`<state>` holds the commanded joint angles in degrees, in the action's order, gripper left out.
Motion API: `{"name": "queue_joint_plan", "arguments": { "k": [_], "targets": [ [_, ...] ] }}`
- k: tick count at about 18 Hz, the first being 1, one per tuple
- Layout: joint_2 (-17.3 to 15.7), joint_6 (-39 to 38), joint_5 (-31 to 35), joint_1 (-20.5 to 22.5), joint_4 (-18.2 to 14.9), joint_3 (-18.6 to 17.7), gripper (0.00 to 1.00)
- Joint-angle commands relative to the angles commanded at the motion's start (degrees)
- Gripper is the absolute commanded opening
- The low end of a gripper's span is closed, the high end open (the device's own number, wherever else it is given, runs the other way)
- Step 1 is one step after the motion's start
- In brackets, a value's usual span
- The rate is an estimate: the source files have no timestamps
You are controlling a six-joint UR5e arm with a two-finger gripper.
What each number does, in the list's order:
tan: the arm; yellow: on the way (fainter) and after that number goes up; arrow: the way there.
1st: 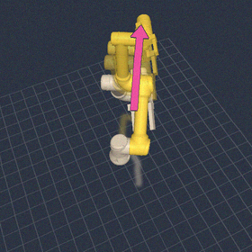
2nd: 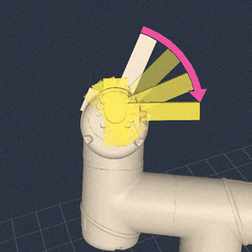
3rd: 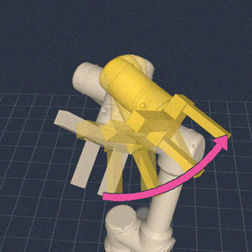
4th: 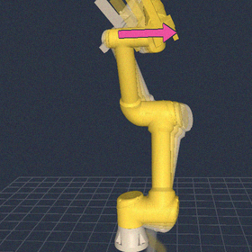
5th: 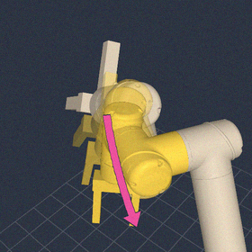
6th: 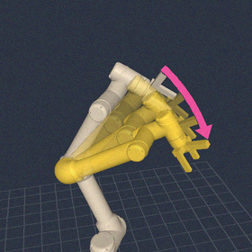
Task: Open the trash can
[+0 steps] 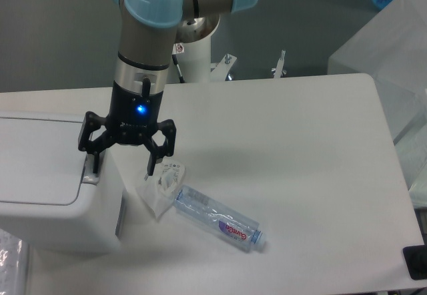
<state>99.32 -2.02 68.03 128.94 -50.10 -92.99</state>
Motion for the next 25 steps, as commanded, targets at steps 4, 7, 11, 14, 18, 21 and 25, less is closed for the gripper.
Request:
{"name": "queue_joint_plan", "arguments": {
  "k": [4, 7, 11, 14, 18, 21, 25],
  "targets": [
    [-0.1, 0.0, 0.0, 0.0, 0.1, 0.1, 1.00],
    [-0.3, 0.0, 0.0, 0.1, 0.7, 1.9, 1.00],
    [-0.3, 0.3, 0.1, 1.8, 2.1, 7.1, 1.00],
    [-0.2, 0.4, 1.7, 4.6, 2.2, 9.9, 1.00],
    [-0.1, 5.3, 16.5, 5.7, 1.7, 11.3, 1.00],
    [-0.2, 14.6, 22.4, 5.7, 0.4, 10.9, 1.00],
    [-0.2, 22.0, 25.2, 6.2, -3.8, 10.6, 1.00]
  ]
}}
